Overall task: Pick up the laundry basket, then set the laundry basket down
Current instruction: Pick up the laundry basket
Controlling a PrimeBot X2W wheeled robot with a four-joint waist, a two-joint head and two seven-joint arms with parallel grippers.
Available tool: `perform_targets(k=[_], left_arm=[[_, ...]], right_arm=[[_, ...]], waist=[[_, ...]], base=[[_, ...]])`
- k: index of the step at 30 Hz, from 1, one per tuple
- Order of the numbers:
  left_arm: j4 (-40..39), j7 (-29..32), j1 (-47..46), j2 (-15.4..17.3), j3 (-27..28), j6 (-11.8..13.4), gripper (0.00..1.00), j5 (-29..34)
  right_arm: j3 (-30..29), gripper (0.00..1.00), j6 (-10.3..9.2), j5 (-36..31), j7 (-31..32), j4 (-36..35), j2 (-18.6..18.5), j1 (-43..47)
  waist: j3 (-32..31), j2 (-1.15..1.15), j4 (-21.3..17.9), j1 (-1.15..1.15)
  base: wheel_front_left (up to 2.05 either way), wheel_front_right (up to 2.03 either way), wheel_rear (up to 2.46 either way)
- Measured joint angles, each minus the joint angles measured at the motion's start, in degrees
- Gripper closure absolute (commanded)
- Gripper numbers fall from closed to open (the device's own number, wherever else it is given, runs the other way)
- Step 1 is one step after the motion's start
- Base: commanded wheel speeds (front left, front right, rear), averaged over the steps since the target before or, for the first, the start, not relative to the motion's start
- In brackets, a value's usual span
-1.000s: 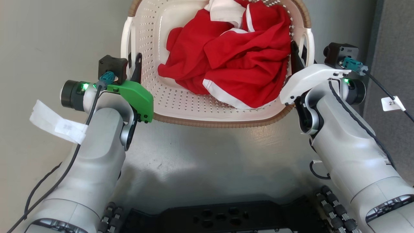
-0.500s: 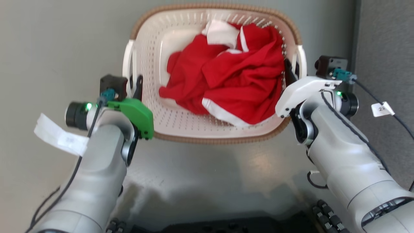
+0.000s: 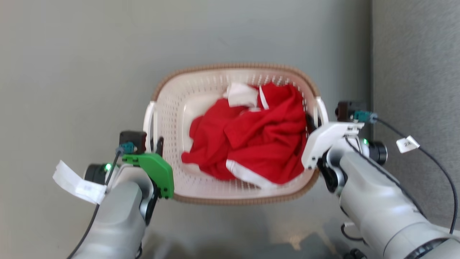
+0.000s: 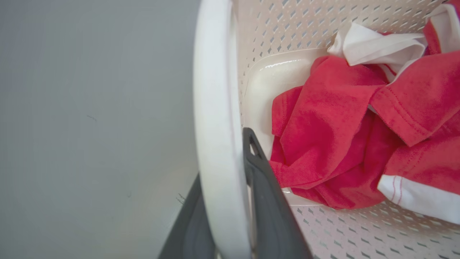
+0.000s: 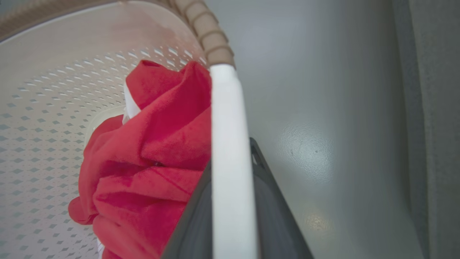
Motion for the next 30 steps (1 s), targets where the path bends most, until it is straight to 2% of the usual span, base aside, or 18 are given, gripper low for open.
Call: perform_targets(k=[17,30], left_arm=[[3.5,4.3,7.2,-0.3,-3.0,-1.5,1.00,-4.9],[4.4,5.7,14.1,-0.3,-5.2,-2.0,1.00,-6.2]], right_arm=[[5.4,1.00,1.10,6.0,5.8,1.4,0.3,8.1],[9.1,1.00,1.12,9.4,7.1,1.6,0.4,15.3]], waist=[[-13.7,0.00,0.4,0.00],[-24.4,0.00,0.7,0.00]], base=[[0.00,0.00,0.00],[0.00,0.00,0.00]])
